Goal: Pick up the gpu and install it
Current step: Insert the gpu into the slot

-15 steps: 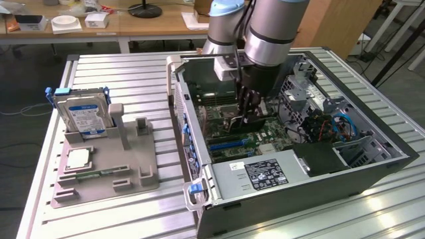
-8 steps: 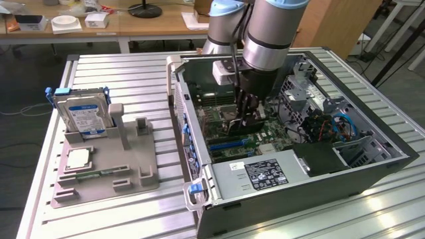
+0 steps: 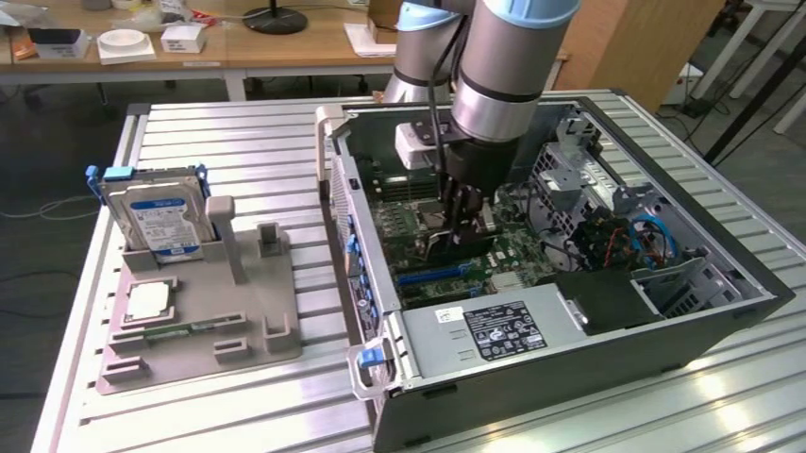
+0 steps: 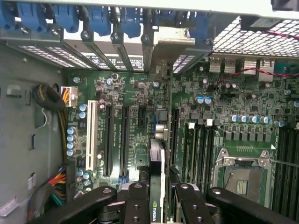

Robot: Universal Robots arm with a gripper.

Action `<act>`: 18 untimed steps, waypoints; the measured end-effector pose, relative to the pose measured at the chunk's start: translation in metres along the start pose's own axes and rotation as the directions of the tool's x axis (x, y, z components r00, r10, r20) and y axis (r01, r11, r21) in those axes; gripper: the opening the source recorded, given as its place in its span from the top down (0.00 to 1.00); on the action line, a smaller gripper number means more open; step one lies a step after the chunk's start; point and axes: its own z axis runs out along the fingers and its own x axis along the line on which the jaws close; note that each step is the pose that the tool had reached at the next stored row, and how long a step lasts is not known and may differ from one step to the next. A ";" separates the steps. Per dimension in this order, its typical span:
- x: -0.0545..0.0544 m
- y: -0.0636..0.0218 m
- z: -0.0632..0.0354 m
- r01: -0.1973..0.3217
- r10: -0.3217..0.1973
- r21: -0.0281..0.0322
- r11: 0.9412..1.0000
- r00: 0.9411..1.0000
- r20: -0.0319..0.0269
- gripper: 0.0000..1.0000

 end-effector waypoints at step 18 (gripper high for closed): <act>0.000 0.0025 0.0092 0.000 0.000 0.000 1.000 1.000 -0.002 0.74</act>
